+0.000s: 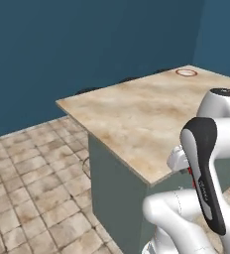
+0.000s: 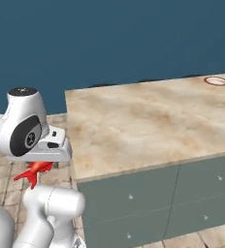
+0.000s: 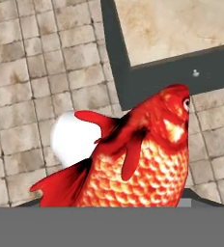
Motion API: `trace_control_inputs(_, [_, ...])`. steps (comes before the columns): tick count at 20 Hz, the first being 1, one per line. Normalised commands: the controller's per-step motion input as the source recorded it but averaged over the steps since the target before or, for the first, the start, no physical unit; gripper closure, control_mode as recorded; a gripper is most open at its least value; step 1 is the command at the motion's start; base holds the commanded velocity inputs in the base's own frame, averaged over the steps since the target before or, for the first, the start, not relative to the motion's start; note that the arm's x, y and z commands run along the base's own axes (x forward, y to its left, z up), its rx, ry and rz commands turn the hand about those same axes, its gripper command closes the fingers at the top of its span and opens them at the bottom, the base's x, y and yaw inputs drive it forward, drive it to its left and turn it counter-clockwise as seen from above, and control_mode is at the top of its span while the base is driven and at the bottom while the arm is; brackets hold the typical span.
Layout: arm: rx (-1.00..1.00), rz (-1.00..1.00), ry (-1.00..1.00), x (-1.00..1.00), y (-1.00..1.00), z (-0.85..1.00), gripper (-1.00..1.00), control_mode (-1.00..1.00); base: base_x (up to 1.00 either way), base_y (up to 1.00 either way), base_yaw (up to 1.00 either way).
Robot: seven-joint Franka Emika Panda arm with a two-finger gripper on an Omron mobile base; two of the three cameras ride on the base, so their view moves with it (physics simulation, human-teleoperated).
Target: Take the fish from the fridge and place it on the digital scale on the counter by the fridge. Wait a few seconds for a reading, then move it to the plate on the dining counter.
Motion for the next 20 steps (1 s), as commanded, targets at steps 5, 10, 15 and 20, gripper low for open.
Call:
trace_control_inputs(5, [0.0,0.0,0.0,0.0,0.0,0.0,1.0,1.0,0.34,1.0,-0.43])
trace_control_inputs(10, [0.0,0.0,0.0,0.0,0.0,0.0,1.0,1.0,0.27,1.0,-0.5])
trace_control_inputs(15, [0.0,0.0,0.0,0.0,0.0,0.0,1.0,1.0,0.33,1.0,-0.56])
trace_control_inputs(20, [0.0,0.0,0.0,0.0,0.0,0.0,1.0,1.0,0.26,1.0,-0.5])
